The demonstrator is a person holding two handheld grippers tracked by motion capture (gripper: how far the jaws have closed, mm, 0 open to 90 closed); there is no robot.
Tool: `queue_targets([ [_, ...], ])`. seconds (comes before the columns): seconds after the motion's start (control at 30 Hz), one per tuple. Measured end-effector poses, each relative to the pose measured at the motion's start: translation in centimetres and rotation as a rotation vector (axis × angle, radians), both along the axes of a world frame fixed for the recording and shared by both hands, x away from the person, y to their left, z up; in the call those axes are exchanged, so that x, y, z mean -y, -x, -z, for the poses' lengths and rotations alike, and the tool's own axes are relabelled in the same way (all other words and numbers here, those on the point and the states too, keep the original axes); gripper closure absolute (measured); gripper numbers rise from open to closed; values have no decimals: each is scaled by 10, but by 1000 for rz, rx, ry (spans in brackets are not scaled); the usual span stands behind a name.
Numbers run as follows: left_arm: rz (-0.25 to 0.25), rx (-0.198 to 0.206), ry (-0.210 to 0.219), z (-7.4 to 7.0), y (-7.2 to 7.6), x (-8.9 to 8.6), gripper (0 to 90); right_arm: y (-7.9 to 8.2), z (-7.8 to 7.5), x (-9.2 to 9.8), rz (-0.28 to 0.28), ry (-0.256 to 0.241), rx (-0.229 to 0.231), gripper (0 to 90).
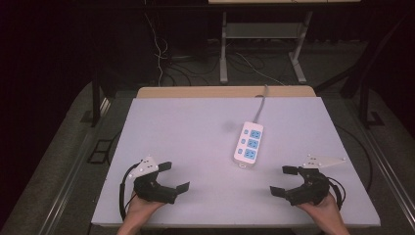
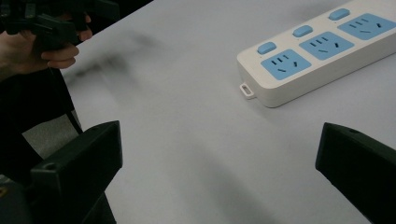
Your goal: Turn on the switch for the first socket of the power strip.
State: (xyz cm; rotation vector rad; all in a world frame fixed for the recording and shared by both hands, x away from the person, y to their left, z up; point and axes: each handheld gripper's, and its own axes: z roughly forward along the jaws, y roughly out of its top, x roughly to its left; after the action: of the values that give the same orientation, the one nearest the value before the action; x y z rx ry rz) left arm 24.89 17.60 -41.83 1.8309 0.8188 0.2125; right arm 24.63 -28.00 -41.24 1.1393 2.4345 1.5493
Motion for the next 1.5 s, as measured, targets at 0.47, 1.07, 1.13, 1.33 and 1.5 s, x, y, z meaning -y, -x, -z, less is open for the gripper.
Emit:
queue_targets([
  [0.47, 15, -7, -5, 1, -1, 3, 0, 0, 0, 4, 15, -8, 2, 1],
  [1.07, 28, -19, -22, 5, -2, 6, 0, 0, -5, 3, -6, 5, -19, 1],
  [1.13, 28, -19, -21, 5, -2, 6, 0, -1, -5, 3, -11, 8, -18, 2],
  [1.33, 26, -17, -22, 5, -2, 5, 0, -6, -12, 1, -24, 26, -21, 2],
  [1.5, 23, -18, -18, 5, -1, 4, 0, -10, -17, 0, -13, 42, -30, 2],
])
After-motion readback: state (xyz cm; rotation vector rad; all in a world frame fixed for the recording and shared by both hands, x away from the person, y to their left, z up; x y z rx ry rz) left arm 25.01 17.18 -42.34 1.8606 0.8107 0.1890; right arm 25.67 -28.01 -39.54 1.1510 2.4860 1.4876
